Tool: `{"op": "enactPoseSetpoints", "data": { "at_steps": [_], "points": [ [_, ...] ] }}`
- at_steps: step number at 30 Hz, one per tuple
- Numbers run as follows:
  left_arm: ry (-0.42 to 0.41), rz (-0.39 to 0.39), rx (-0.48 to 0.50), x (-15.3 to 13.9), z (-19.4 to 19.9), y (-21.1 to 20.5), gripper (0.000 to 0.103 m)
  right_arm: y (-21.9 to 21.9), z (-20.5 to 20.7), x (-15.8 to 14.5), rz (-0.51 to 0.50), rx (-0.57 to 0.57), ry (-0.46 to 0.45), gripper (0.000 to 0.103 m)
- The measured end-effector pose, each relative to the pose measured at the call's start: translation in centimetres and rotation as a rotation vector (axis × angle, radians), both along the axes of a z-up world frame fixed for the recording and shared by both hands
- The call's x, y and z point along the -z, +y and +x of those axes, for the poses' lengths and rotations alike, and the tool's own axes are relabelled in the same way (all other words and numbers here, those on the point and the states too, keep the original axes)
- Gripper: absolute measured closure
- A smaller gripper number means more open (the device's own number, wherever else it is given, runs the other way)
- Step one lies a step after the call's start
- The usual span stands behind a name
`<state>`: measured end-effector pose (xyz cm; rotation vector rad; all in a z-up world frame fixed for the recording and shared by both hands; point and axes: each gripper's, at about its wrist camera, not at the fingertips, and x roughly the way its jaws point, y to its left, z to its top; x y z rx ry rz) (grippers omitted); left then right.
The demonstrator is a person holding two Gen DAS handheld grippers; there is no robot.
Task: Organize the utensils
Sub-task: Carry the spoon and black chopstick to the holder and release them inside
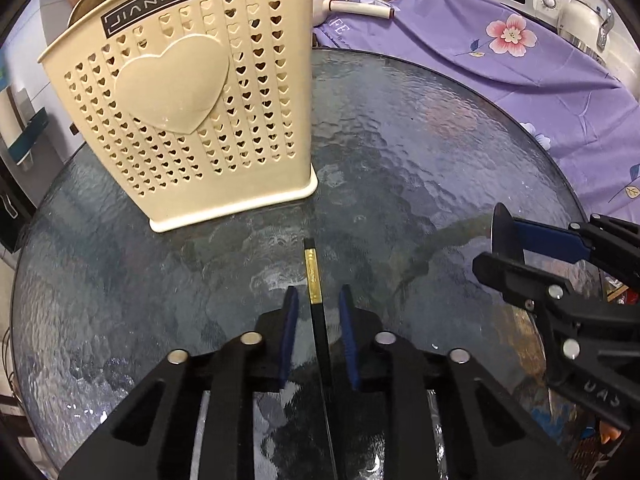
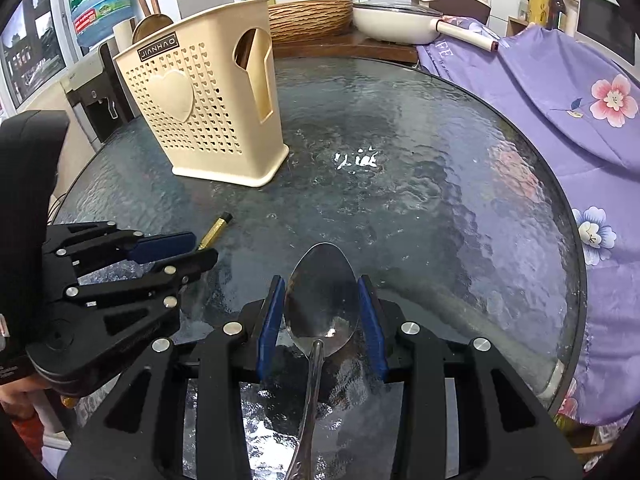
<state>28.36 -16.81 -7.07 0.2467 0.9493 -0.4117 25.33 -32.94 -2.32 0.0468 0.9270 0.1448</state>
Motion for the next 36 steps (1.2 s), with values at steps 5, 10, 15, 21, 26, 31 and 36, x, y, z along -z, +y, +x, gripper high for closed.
{"op": "enactPoseSetpoints", "data": {
  "at_steps": [5, 10, 15, 21, 26, 31, 36],
  "points": [
    [-0.006, 0.001, -0.007, 0.0, 0.3, -0.2, 0.096, 0.2, 0.1, -0.2, 0.004, -0.007, -0.009, 0.065],
    [-0.007, -0.028, -0.023, -0.3, 0.5, 0.2, 0.096, 0.2, 0.2, -0.4, 0.016, -0.011, -0.013, 0.065],
    [-0.035, -0.077, -0.032, -2.0, -0.2, 1.9, 0.096, 0.1, 0.0, -0.9, 0.029, -0.018, -0.028, 0.065],
    [-0.094, -0.136, -0.039, -5.1, -1.7, 3.7, 0.096, 0.2, -0.2, -1.9, 0.06, -0.033, -0.059, 0.065],
    [-0.148, -0.158, -0.037, -7.3, -3.5, 5.2, 0.096, 0.4, -0.7, -3.3, 0.077, -0.052, -0.085, 0.065],
    [-0.195, -0.186, -0.043, -9.1, -4.9, 6.5, 0.096, 0.7, -1.2, -5.1, 0.098, -0.075, -0.116, 0.065],
    [-0.251, -0.216, -0.06, -11.1, -5.9, 7.7, 0.096, 1.3, -1.6, -7.2, 0.102, -0.11, -0.157, 0.065]
  ]
}}
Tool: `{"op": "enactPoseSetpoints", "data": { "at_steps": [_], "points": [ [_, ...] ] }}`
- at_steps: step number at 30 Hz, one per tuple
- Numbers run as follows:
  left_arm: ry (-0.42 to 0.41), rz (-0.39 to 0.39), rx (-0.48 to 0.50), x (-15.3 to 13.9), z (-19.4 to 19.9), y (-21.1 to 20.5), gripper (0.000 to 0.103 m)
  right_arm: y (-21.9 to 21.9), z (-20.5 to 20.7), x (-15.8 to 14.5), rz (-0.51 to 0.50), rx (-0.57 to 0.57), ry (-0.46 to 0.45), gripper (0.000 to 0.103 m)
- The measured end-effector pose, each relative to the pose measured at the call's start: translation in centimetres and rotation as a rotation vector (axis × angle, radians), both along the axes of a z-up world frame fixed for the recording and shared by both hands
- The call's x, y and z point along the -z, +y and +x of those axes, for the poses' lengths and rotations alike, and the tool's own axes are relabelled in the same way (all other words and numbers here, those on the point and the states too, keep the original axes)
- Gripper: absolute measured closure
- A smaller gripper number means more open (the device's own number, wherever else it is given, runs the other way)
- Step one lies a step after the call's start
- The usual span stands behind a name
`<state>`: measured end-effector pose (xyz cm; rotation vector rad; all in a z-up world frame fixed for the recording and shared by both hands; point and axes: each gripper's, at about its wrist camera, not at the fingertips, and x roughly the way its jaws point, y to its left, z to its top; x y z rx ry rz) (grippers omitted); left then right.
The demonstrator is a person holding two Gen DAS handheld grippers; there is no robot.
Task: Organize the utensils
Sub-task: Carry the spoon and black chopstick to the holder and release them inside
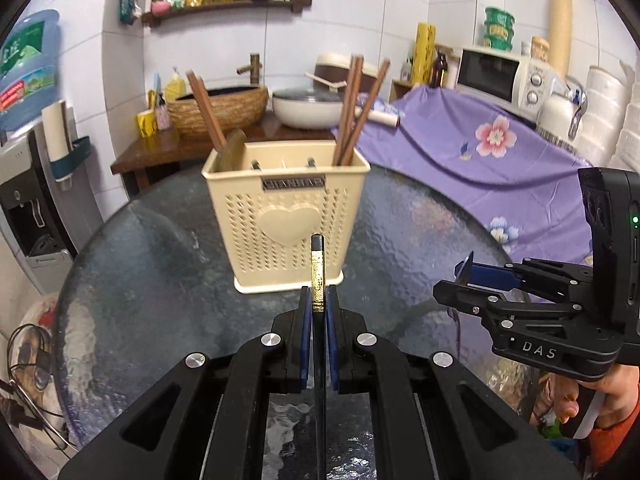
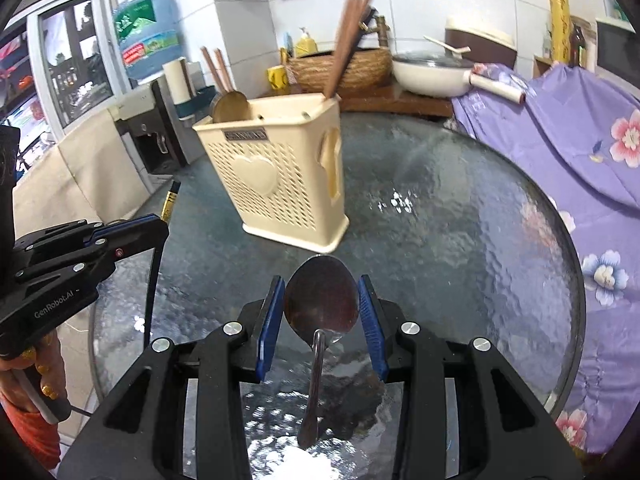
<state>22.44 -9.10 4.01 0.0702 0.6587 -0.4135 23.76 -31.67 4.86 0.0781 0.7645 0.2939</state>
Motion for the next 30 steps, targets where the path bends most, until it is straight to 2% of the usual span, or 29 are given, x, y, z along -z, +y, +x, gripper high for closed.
{"op": "enactPoseSetpoints", "data": {
  "at_steps": [12, 30],
  "points": [
    [-0.063, -0.06, -0.018, -3.4, -0.9, 2.5, 0.096, 1.2, 0.4, -3.9, 0.02, -0.065, -0.062, 0.065],
    [-0.15, -0.096, 0.008, -8.9, 0.6, 2.5, 0.096, 2.2, 3.1, -9.0, 0.022, -0.101, -0.112, 0.065]
  ]
}}
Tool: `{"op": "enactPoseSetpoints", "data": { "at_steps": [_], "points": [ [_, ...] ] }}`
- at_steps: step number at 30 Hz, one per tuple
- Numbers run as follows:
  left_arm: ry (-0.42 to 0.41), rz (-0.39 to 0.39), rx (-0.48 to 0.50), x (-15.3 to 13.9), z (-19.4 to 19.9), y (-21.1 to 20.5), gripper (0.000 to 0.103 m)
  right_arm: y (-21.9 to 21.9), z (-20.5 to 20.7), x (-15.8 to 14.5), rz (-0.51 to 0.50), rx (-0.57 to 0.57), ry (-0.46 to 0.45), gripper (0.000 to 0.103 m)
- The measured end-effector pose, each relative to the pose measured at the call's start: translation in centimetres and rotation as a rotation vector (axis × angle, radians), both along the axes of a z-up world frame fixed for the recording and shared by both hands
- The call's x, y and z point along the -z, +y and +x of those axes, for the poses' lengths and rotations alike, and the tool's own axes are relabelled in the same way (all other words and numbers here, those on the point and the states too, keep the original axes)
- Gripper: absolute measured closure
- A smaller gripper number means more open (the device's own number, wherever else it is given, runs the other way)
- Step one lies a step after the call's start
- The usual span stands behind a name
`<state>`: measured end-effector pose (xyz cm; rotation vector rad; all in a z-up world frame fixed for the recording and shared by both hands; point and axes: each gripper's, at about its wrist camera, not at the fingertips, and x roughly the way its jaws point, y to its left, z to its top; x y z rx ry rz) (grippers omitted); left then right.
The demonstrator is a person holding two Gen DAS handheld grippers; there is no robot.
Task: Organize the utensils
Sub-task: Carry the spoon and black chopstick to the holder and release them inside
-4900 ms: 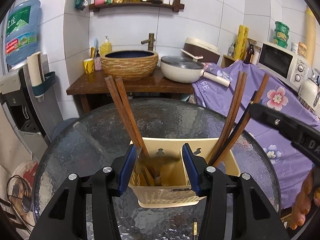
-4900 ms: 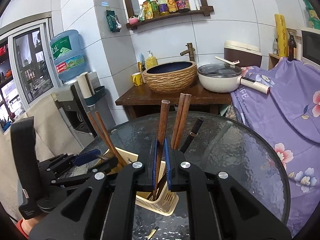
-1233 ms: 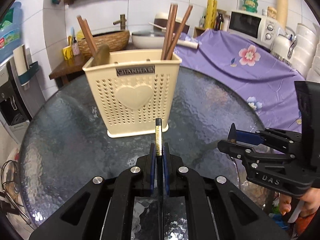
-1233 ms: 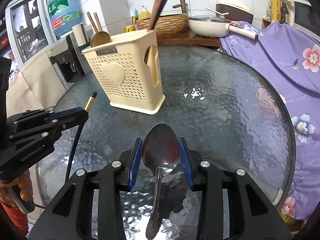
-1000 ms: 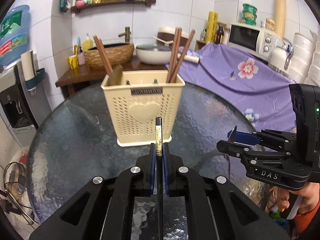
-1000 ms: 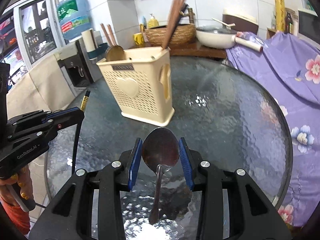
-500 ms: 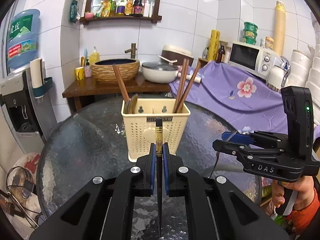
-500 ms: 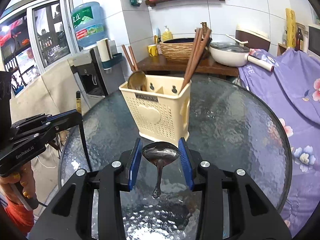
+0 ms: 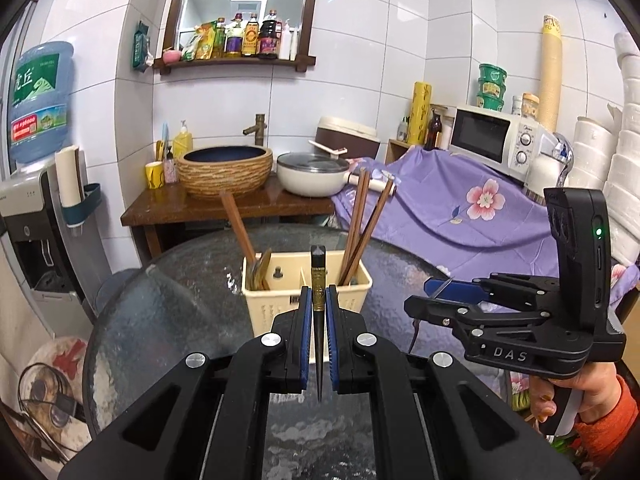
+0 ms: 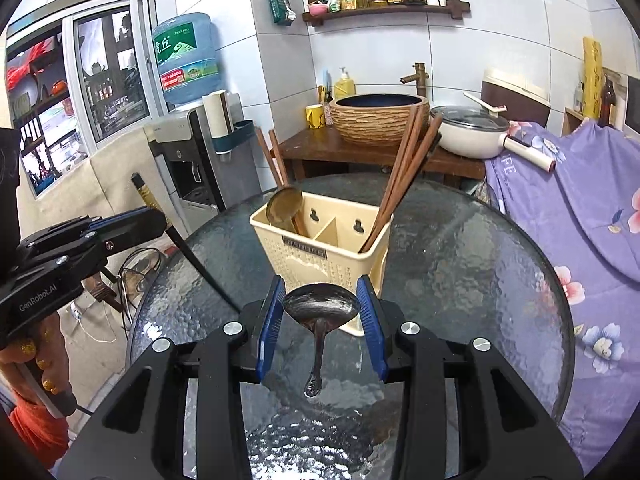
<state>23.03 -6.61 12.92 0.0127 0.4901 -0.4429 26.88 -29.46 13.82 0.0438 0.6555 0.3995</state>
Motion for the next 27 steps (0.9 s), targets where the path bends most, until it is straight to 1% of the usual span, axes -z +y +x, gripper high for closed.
{"op": "enactPoseSetpoints", "data": {
  "at_steps": [5, 10, 13, 17, 19, 23, 25, 27],
  "points": [
    [-0.023, -0.003, 0.009, -2.5, 1.0, -0.2, 0.096, -0.1, 1.4, -2.5, 0.021, -0.015, -0.001, 0.065],
    [-0.063, 0.003, 0.006, -5.3, 1.5, -0.2, 0.096, 0.0, 3.0, -5.8, 0.029, -0.006, -0.04, 0.065],
    [-0.087, -0.005, -0.012, -7.7, 2.6, -0.3, 0.096, 0.1, 4.3, -7.9, 0.042, 0.008, -0.067, 0.065],
    [-0.13, 0.006, -0.054, -10.6, 4.1, -0.7, 0.096, 0.4, 6.2, -10.9, 0.026, 0.049, -0.127, 0.065],
    [-0.137, 0.01, -0.078, -11.5, 5.2, -1.0, 0.096, 0.5, 7.3, -11.8, 0.022, 0.066, -0.137, 0.065],
    [-0.132, -0.017, -0.111, -11.8, 7.3, -1.2, 0.096, 0.7, 9.0, -11.6, 0.004, 0.108, -0.15, 0.065],
    [-0.114, -0.022, -0.116, -10.9, 8.4, -1.5, 0.096, 0.9, 9.7, -10.3, 0.014, 0.115, -0.132, 0.065],
    [-0.103, -0.012, -0.127, -9.6, 9.1, -1.7, 0.096, 1.1, 10.1, -8.9, 0.0, 0.12, -0.123, 0.065]
  ]
}}
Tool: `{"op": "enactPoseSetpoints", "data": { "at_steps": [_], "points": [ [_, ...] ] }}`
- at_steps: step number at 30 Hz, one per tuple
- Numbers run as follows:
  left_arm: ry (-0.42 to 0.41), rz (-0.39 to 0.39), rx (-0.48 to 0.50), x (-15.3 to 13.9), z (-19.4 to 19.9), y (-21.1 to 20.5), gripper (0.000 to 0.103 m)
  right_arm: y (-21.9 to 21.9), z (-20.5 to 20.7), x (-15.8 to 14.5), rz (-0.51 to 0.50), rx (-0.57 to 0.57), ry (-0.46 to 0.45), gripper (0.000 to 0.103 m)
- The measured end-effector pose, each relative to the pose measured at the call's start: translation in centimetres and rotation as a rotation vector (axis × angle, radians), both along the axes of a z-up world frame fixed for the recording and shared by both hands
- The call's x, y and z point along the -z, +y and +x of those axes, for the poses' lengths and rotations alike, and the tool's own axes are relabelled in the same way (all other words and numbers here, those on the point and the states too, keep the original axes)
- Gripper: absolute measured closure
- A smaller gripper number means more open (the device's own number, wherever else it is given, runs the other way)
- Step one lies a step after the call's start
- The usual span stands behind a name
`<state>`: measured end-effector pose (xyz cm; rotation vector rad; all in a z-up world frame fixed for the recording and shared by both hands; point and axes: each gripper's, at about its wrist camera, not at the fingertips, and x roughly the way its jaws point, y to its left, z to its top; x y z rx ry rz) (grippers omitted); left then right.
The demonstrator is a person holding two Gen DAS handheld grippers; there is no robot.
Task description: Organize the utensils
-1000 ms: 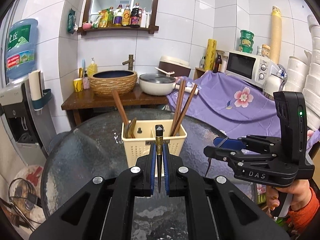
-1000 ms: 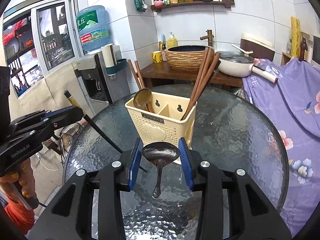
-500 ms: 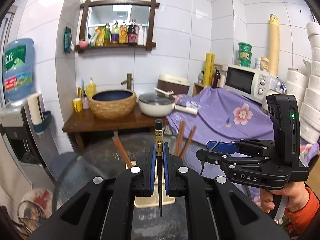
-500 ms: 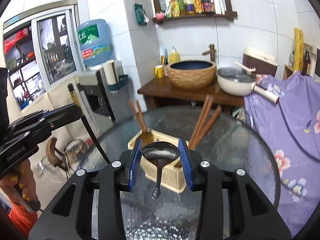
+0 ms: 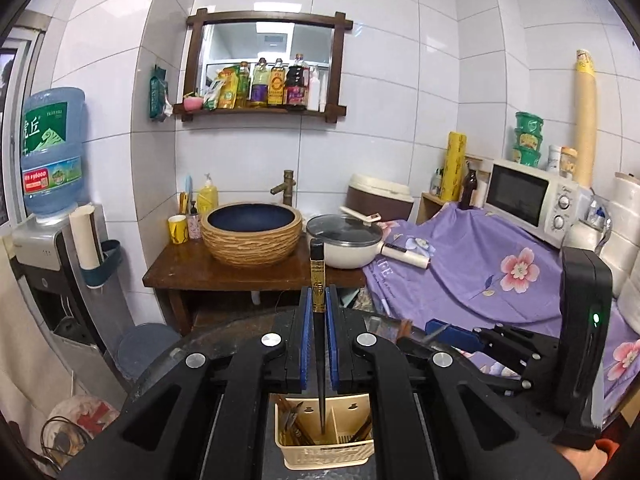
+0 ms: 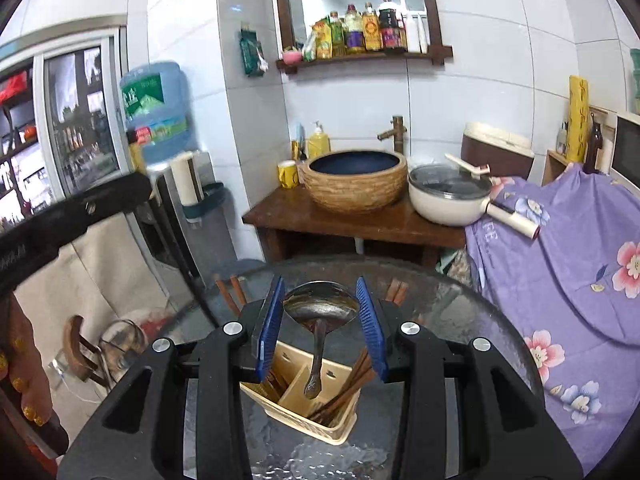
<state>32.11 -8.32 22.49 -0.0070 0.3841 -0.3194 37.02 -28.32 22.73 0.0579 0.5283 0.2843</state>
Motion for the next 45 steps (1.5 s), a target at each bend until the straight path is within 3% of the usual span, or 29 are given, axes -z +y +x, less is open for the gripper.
{"op": "enactPoseSetpoints", "data": {
  "at_steps": [7, 16, 23, 29, 31, 32, 37, 39, 40, 41, 43, 45],
  "points": [
    [0.072, 0.013, -0.008, 5.4, 1.5, -0.1, 0.096, 0.8, 0.1, 6.2, -0.019, 0.009, 0.023, 0.065],
    [0.166, 0.04, 0.01, 10.9, 2.2, -0.7, 0.096, 1.9, -0.1, 10.7, -0.073, 0.024, 0.032, 0.065],
    [0.154, 0.076, -0.007, 12.4, 2.1, -0.8, 0.096, 2.4, -0.2, 13.0, -0.105, 0.025, 0.047, 0.065],
    [0.154, 0.067, 0.003, 12.2, 2.0, -0.6, 0.096, 2.4, -0.1, 13.1, -0.098, 0.026, 0.033, 0.063],
    [0.138, 0.065, -0.004, 11.9, 1.6, -0.4, 0.09, 2.4, -0.4, 13.0, -0.092, 0.02, 0.022, 0.055],
    [0.132, 0.061, -0.005, 11.7, 1.5, -0.3, 0.081, 2.4, -0.7, 12.8, -0.093, 0.021, 0.011, 0.049],
    [0.065, 0.032, -0.008, 10.5, -1.2, 0.8, 0.05, 2.2, -2.7, 11.8, -0.086, 0.016, -0.039, 0.045],
    [0.011, 0.029, -0.02, 10.2, -3.0, 1.3, 0.021, 2.1, -3.9, 11.5, -0.09, 0.008, -0.061, 0.045],
    [-0.011, 0.025, -0.027, 10.1, -3.8, 1.6, 0.015, 2.1, -4.7, 11.4, -0.096, 0.006, -0.078, 0.044],
    [-0.046, 0.016, -0.036, 10.0, -5.1, 2.1, 0.008, 2.0, -5.7, 11.4, -0.104, 0.008, -0.092, 0.035],
    [-0.094, 0.009, -0.05, 10.2, -7.2, 2.8, 0.007, 1.8, -7.6, 11.4, -0.109, 0.014, -0.117, 0.017],
    [-0.125, 0.013, -0.069, 11.0, -9.5, 3.6, 0.007, 1.5, -9.9, 11.7, -0.105, 0.021, -0.151, 0.014]
  ]
}}
